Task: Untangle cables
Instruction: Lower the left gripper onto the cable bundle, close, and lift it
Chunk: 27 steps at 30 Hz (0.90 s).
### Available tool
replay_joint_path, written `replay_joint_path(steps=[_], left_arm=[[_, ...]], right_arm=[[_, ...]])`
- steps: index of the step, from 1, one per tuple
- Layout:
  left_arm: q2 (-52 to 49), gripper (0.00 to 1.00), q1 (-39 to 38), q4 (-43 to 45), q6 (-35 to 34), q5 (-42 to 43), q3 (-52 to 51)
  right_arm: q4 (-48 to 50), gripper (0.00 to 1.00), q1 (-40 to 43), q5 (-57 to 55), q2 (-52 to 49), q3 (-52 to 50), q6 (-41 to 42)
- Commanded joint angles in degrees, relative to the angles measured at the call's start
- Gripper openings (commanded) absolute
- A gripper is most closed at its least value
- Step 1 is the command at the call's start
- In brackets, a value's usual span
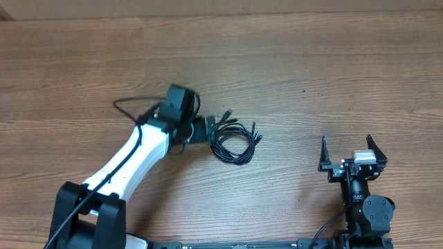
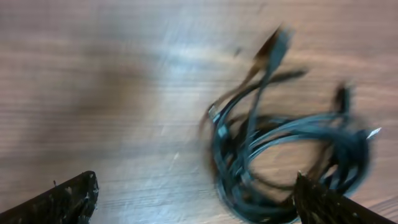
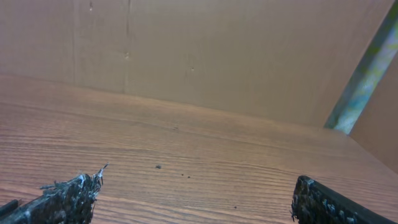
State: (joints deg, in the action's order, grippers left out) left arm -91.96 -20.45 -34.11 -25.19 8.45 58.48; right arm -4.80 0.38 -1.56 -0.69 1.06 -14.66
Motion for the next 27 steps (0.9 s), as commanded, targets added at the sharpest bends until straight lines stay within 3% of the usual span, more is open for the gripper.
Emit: replay_joint_path(steps=[1,12,27], left_arm=[[-1.68,1.0,-1.42,-2.64,-1.16,-2.4,5.31],[-3.3,1.0,-8.55,-8.35,-8.72,-11.47,5.68],[-10.16,1.0,-9.27,-7.74,-11.89,-11.65,5.66]], right_arm=[[0.15,1.0,0.24,-0.48,0.52,-0.59,-0.02],[0.15,1.0,0.24,-0.48,0.52,-0.59,-0.02],[0.15,1.0,0.24,-0.48,0.52,-0.59,-0.02]])
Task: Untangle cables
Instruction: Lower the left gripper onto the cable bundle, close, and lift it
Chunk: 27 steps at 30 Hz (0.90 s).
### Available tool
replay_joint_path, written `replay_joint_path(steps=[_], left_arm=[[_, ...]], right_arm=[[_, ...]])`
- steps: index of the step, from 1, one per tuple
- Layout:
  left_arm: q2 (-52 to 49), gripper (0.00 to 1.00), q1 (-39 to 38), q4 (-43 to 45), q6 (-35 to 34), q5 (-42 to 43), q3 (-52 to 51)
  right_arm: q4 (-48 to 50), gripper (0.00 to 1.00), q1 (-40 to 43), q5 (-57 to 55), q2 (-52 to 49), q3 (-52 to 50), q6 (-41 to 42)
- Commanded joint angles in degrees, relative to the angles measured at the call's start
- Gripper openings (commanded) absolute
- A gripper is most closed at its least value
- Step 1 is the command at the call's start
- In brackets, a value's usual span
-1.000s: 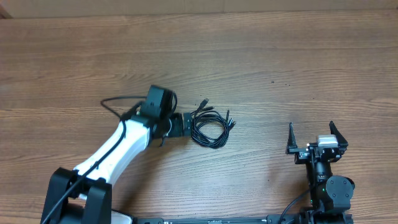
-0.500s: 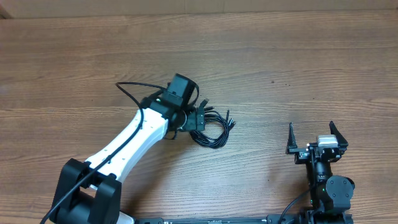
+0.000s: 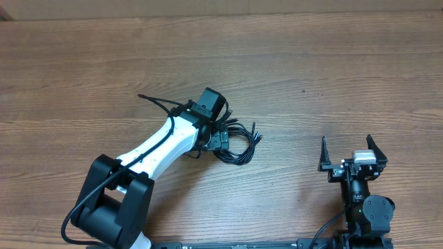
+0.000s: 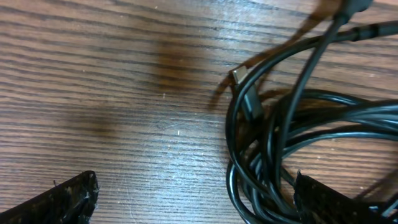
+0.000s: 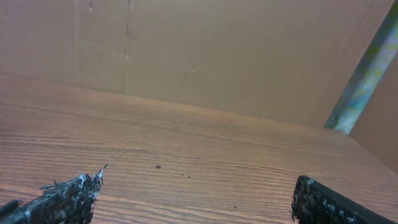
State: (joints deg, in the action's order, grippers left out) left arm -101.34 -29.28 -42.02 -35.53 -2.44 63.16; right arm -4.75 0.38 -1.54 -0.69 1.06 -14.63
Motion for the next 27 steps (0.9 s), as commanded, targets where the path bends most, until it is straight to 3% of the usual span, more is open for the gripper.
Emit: replay_joint_path(steps=[1,4,9,18,24,27], left_arm=[[-0.9,1.0,-0.44,0.22,-1.53,-0.79,0.98],[-1.9,0.96,-0.44,0.31,-1.53,-0.76,0.98],[-3.61,0.72,-1.29,1.42,-1.49,-0.72,0.98],[-4.28,0.68,-3.37,3.74,-1.33,-0.52,0.98],[-4.28,0.38,-3.43,4.17,-1.81,-0.5,0.98],[-4.28,0.31,-3.43,4.61,-1.81,-0.5,0.98]], right_arm=[[0.11,1.0,0.24,-0.5,0.52,-0.59,-0.04],[0.11,1.0,0.24,-0.5,0.52,-0.59,-0.07],[0.09,1.0,0.24,-0.5,0.52,-0.59,-0.04],[0.11,1.0,0.24,-0.5,0.52,-0.59,-0.04],[0.11,1.0,0.24,-0.5,0.52,-0.59,-0.07],[0.11,1.0,0.24,-0.5,0.52,-0.59,-0.04]])
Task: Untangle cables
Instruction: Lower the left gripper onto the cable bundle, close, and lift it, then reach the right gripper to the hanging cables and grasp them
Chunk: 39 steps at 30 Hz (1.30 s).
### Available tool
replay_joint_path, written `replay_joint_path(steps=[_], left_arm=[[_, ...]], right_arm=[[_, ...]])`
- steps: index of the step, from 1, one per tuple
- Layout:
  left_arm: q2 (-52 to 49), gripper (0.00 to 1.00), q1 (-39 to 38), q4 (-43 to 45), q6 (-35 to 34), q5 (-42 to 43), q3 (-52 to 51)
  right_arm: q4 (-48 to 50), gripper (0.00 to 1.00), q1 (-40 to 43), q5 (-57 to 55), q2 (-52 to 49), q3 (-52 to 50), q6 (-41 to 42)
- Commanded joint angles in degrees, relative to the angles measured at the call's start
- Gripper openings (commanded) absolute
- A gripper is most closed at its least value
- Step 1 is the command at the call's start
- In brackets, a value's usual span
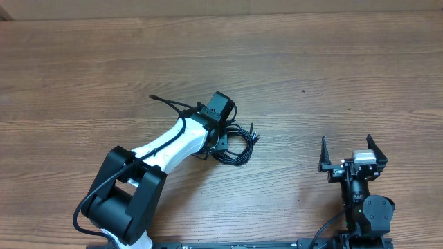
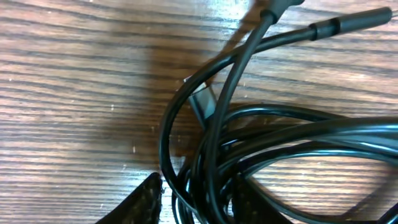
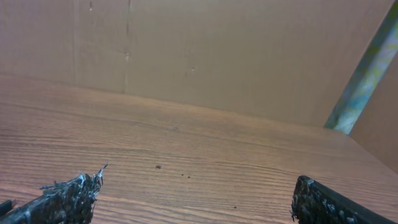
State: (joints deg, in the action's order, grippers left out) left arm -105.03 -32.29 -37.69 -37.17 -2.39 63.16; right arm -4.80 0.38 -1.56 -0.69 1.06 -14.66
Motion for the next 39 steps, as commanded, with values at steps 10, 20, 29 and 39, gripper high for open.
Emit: replay_joint_path(steps=[10,20,29,39], left_arm=[[-0.59,0.04,-0.39,1.99,-0.17,1.44,0.98],[2.99,0.04,-0.37,-2.67,1.62,5.42,3.91],[11.67,0.04,-0.35,-20.87,4.17,4.96,20.37],[12.98,0.04,-0.35,-29.66,4.13,5.73,29.77]], right_arm=[[0.15,1.0,0.24,-0.48,0.52,-0.59,-0.04],[0.15,1.0,0.24,-0.48,0.52,-0.59,-0.02],[0.15,1.0,0.24,-0.48,0.52,-0.59,-0.04],[0.07,1.0,0.24,0.72,0.52,-0.59,0.02]])
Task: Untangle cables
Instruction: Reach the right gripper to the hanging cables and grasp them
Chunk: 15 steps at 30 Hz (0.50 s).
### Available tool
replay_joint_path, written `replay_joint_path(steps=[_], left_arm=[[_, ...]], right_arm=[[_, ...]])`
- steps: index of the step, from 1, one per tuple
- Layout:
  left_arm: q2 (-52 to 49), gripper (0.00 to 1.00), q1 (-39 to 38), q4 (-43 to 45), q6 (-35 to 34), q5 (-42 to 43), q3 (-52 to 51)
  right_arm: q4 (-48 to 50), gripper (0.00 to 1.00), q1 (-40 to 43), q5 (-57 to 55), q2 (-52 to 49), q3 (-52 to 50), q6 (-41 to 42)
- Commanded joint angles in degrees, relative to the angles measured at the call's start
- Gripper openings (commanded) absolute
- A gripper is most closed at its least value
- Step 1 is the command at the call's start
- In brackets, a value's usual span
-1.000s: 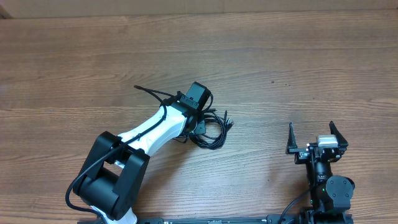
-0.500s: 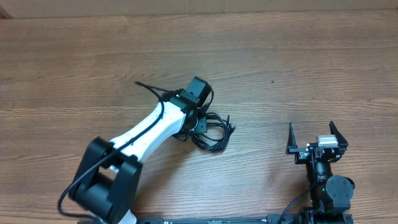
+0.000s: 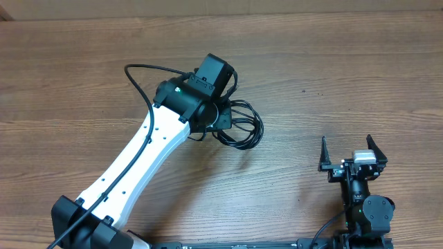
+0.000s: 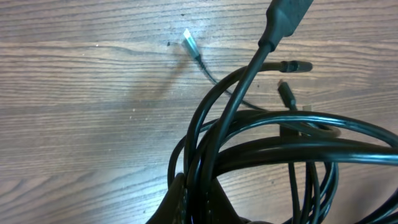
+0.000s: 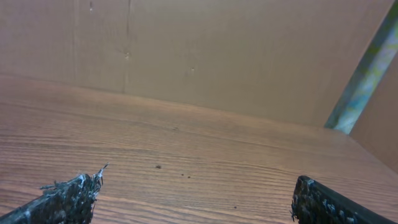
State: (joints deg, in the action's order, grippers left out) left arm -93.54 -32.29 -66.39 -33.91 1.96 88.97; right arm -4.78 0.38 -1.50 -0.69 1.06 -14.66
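A tangled bundle of black cables (image 3: 243,127) hangs from my left gripper (image 3: 221,119) near the table's middle. In the left wrist view the gripper (image 4: 200,200) is shut on several strands of the bundle (image 4: 280,140), which loops out to the right above the wood. A large black plug (image 4: 289,14) and a thin lead with a silver tip (image 4: 189,41) stick out of it. My right gripper (image 3: 349,158) sits at the front right, far from the cables. It is open (image 5: 196,196) with only bare wood between its fingers (image 5: 65,196).
The wooden table (image 3: 360,76) stretches all around. A brown wall (image 5: 205,50) stands behind the table's far edge in the right wrist view. The left arm's own black lead (image 3: 138,72) arcs over the table left of the wrist.
The left gripper's jaws, then closing round strands lying on the table, are now shut on them. The wrist stands higher and farther back, and the bundle has come up with it.
The left gripper was open beside the coiled bundle's left edge. It then stood open over the coil, and later low with its jaws closing on the strands. Now it holds the bundle off the wood. The right arm stayed parked and open throughout.
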Motion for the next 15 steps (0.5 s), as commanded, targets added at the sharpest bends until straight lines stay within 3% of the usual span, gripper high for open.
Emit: replay_joint_path(steps=[1,3,8,11,15], left_arm=[[1.49,0.04,-0.35,-1.68,0.87,2.21,5.16],[1.49,0.04,-0.35,-2.67,0.17,3.3,7.13],[1.64,0.04,-0.35,-2.84,-5.27,5.57,9.88],[1.7,0.04,-0.33,-2.82,-7.91,5.55,9.88],[1.7,0.04,-0.33,-2.8,-11.47,5.07,9.88]], right_arm=[[0.22,1.0,0.24,1.7,0.52,-0.59,0.0],[1.9,1.0,0.22,4.7,0.52,-0.59,1.07],[5.16,1.0,0.24,7.28,0.52,1.2,27.15],[1.03,1.0,0.24,11.74,0.52,4.94,31.87],[-8.94,1.0,0.24,12.59,-1.18,13.62,31.89]])
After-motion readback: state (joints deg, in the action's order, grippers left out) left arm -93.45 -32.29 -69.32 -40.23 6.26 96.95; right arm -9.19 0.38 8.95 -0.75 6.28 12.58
